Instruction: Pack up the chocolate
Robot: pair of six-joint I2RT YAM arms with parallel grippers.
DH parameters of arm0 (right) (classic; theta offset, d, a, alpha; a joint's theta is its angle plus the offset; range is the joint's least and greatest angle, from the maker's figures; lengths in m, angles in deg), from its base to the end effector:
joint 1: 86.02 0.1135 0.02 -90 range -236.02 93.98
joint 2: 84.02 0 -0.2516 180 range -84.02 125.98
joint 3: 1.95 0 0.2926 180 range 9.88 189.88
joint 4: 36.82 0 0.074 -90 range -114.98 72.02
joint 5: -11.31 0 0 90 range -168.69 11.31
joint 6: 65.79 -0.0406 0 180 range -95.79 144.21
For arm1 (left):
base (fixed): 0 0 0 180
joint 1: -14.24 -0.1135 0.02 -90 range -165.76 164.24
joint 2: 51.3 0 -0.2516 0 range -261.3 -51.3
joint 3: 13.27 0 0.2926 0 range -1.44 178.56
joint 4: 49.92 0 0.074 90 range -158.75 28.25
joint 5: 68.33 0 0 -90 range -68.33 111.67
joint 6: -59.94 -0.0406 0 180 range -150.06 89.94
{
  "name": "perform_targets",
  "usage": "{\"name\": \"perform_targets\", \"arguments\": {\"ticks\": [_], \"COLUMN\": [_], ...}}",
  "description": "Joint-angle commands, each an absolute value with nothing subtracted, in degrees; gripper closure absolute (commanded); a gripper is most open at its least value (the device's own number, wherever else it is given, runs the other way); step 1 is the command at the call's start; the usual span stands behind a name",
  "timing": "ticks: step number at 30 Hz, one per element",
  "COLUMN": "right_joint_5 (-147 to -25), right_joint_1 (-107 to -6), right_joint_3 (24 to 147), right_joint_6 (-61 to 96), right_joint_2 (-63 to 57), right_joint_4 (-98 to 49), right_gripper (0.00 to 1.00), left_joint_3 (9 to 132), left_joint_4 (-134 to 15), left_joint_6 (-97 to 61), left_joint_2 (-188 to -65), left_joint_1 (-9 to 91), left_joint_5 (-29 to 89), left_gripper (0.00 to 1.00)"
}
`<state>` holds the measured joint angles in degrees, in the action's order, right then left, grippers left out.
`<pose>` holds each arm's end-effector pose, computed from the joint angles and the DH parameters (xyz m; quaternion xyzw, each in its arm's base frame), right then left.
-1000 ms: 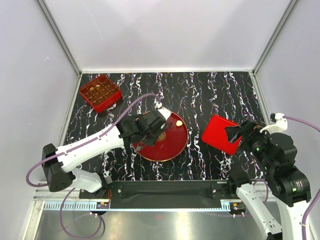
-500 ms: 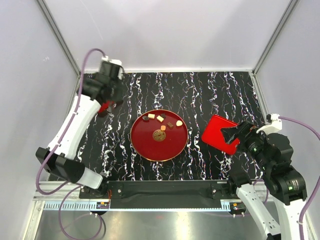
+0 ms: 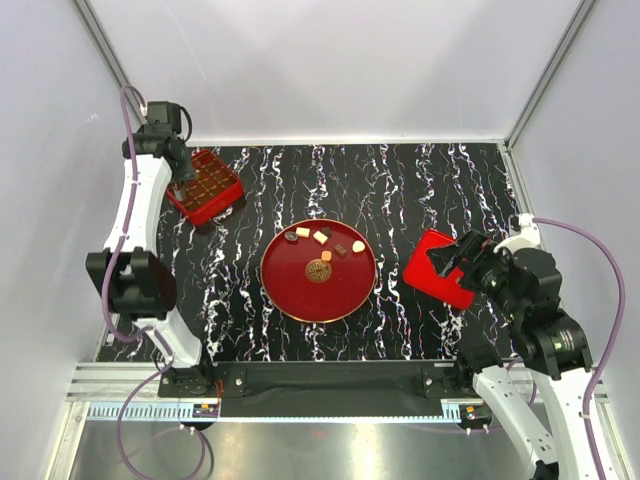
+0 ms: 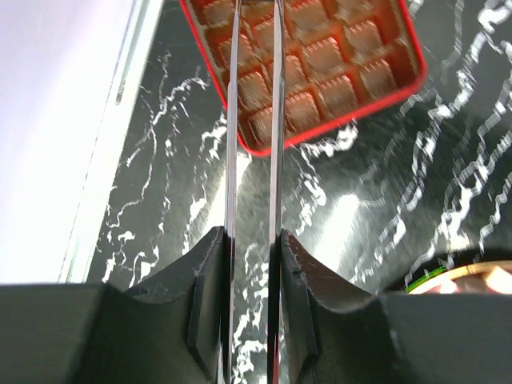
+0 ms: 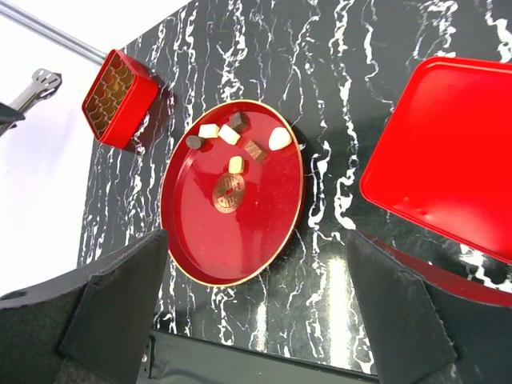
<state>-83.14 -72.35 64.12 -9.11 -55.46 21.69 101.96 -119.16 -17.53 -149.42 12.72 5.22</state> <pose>0.1333 0.0357 0.3709 0.1189 0.8152 0.2550 0.5063 0.4041 0.0222 0.3595 -0.1606 0.9235 0.1039 0.3327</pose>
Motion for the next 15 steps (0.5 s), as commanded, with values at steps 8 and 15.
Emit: {"name": "perform_targets", "arguments": {"ticks": [8,15], "right_joint_5": [-85.02,-84.76], "right_joint_1": [-72.40,-72.31], "right_joint_3": [62.27,61.39], "right_joint_6": [-9.45,-9.19], "right_joint_2": [-53.43,-51.41], "right_joint_4": [15.36,13.17], "right_gripper": [0.00,0.00], "left_joint_3": [108.16,107.99], "left_joint_4": [-112.12,-110.27], "left_joint_6": [-18.11,-18.72], "left_joint_2": [-157.28,-160.46], "left_joint_1": [7.03,6.06], "left_joint_5": [5.50,5.41], "left_gripper": [0.67,0.67]}}
